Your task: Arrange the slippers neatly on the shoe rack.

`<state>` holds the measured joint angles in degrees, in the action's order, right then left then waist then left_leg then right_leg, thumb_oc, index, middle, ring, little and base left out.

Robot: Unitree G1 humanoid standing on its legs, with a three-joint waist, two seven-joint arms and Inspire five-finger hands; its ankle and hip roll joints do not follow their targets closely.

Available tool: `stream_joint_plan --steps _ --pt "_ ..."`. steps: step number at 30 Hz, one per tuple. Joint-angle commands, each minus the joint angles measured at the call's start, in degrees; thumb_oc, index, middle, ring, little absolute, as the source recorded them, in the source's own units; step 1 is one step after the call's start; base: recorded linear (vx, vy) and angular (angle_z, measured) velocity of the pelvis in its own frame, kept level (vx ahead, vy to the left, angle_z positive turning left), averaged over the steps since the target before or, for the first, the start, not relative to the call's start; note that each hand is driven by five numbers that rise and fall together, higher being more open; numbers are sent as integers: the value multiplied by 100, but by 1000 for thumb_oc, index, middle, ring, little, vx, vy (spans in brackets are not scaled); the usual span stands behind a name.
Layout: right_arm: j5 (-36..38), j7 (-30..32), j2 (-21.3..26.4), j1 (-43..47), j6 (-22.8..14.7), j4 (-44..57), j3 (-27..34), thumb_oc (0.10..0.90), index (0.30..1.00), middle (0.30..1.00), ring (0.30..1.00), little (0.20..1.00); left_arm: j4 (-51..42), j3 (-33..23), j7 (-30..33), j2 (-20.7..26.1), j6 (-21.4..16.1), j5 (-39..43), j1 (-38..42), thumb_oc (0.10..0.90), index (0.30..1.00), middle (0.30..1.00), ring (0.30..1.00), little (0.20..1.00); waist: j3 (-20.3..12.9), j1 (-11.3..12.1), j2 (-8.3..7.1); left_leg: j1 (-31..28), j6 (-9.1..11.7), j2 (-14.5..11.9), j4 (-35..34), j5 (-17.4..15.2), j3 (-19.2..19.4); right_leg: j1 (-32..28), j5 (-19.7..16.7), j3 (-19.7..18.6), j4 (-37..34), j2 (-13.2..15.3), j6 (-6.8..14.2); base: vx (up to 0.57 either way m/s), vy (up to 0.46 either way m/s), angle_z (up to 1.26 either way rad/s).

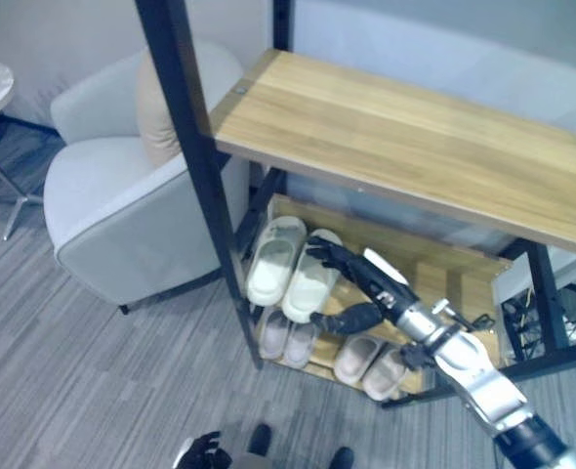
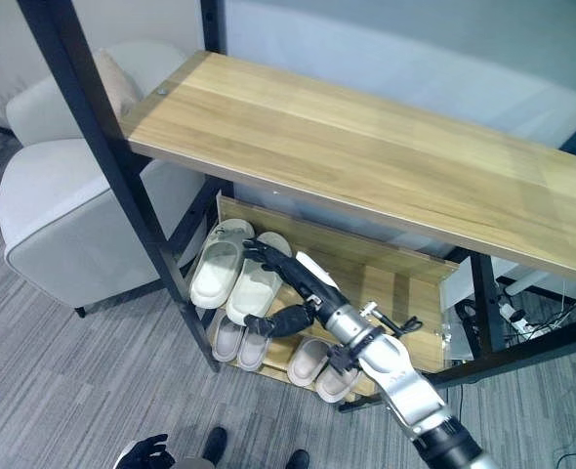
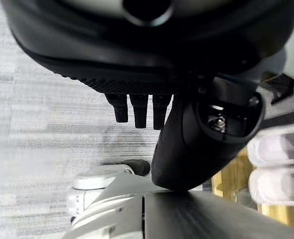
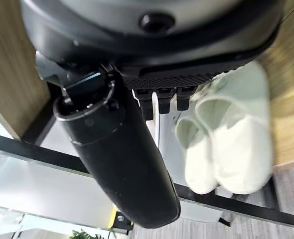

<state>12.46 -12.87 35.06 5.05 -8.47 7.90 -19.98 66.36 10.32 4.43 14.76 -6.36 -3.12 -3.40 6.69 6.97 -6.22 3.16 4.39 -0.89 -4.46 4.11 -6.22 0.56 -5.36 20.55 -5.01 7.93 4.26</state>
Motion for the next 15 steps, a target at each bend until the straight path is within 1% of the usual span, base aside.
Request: stream_joint_plan --steps 1,2,6,9,11,12,13,15 --pt "57 -110 344 -45 -529 701 290 800 900 900 900 900 497 217 -241 -382 -171 -210 35 800 900 900 900 900 -377 -110 140 -65 172 -150 -54 -288 381 -190 283 -16 69 110 394 -6 -32 -16" --pt "-246 -165 452 -394 -537 663 352 800 900 900 900 900 537 198 -287 -436 -173 -209 56 800 900 900 900 900 -390 -205 158 -76 175 -164 -54 -285 416 -177 283 -60 63 99 395 -9 -37 -15" --pt "-1005 -150 630 -1056 -626 585 583 800 900 900 900 900 559 163 -340 -507 -184 -227 106 800 900 900 900 900 -412 -379 213 -121 180 -185 -54 -292 495 -176 289 -148 56 78 394 -9 -28 -14" --pt "-1452 -122 628 -1524 -612 332 671 800 900 900 900 900 548 197 -381 -555 -189 -265 95 800 900 900 900 900 -429 -474 255 -177 182 -207 -54 -305 547 -193 301 -200 57 60 394 1 -35 -21" --pt "-1622 -78 592 -1627 -601 153 653 800 900 900 900 900 544 216 -391 -569 -181 -269 94 800 900 900 900 900 -437 -491 269 -196 182 -218 -54 -310 558 -203 307 -212 55 52 393 6 -31 -13" --pt "-1837 -3 472 -1758 -550 -268 592 800 900 900 900 900 555 259 -388 -589 -169 -301 119 800 900 900 900 900 -436 -541 294 -213 181 -230 -54 -304 584 -214 317 -248 50 40 387 1 -22 -10" --pt "-1848 11 461 -1743 -565 -296 576 800 900 900 900 900 555 258 -387 -585 -170 -301 118 800 900 900 900 900 -435 -538 290 -216 182 -232 -54 -306 589 -216 317 -253 50 38 387 -4 -31 -12" --pt "-2265 191 389 -1709 -530 -825 440 800 900 900 900 900 520 317 -385 -586 -154 -316 128 800 900 900 900 900 -429 -554 313 -237 179 -249 -54 -305 623 -217 323 -269 44 32 390 -6 -21 -10"
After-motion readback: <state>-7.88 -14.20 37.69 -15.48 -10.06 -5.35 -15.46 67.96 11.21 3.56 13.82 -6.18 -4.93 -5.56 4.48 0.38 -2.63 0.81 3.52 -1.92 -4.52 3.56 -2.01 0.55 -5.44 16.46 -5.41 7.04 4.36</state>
